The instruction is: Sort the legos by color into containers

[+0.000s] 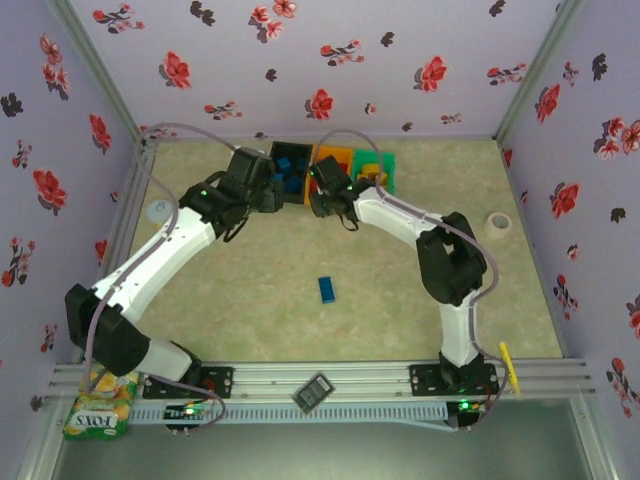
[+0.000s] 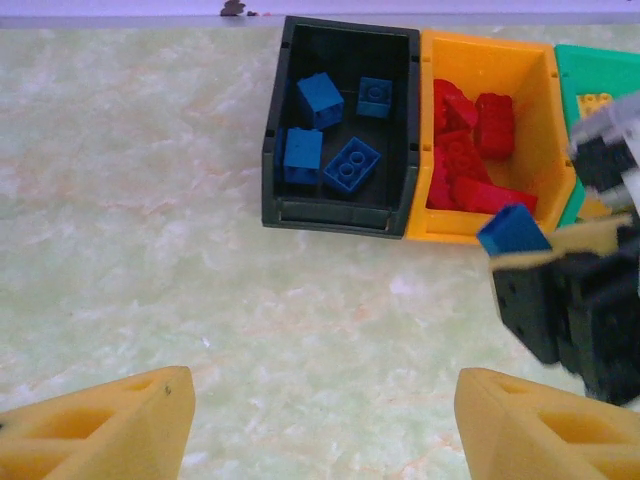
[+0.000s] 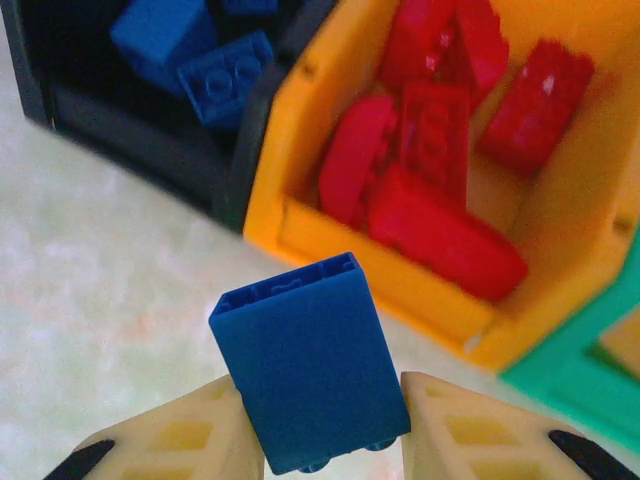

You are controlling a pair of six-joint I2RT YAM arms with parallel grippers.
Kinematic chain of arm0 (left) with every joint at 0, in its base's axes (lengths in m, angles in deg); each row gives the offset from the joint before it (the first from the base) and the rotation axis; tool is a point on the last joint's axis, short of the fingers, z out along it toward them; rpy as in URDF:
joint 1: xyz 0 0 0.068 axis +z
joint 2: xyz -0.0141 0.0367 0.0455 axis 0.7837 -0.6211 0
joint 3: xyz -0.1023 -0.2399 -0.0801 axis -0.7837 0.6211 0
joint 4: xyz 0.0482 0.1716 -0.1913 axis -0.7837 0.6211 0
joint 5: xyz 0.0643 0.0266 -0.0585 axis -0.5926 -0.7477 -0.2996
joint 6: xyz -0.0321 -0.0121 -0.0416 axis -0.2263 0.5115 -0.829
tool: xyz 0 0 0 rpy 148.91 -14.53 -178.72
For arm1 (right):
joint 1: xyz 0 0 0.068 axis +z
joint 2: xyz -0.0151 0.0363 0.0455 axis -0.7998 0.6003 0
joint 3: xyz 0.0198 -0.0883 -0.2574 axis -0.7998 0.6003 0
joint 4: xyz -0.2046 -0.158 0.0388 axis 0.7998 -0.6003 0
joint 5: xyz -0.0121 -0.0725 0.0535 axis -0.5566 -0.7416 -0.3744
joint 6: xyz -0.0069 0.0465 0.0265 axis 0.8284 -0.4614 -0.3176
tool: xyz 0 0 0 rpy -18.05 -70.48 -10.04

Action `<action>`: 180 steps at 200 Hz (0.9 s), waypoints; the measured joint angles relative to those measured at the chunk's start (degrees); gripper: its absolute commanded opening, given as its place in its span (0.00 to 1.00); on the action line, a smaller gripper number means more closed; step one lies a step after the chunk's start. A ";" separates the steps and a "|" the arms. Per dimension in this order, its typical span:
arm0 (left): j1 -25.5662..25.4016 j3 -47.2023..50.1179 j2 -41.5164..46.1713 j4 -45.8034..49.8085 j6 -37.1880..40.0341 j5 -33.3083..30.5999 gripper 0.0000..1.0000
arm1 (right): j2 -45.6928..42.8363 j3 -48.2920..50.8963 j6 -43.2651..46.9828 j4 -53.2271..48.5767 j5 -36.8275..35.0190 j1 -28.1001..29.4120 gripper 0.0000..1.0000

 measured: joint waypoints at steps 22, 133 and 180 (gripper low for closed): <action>0.00 0.00 1.36 1.07 -0.15 -0.42 0.70 | 5.25 -7.78 0.59 0.42 -0.02 -0.35 0.35; -0.76 0.55 5.97 7.21 -2.97 -0.81 0.72 | 32.33 -47.65 0.98 -2.21 -2.56 -2.73 0.66; -5.31 2.97 5.62 7.63 -5.90 0.44 0.72 | 26.95 -39.74 0.96 -3.69 -2.69 -4.20 0.66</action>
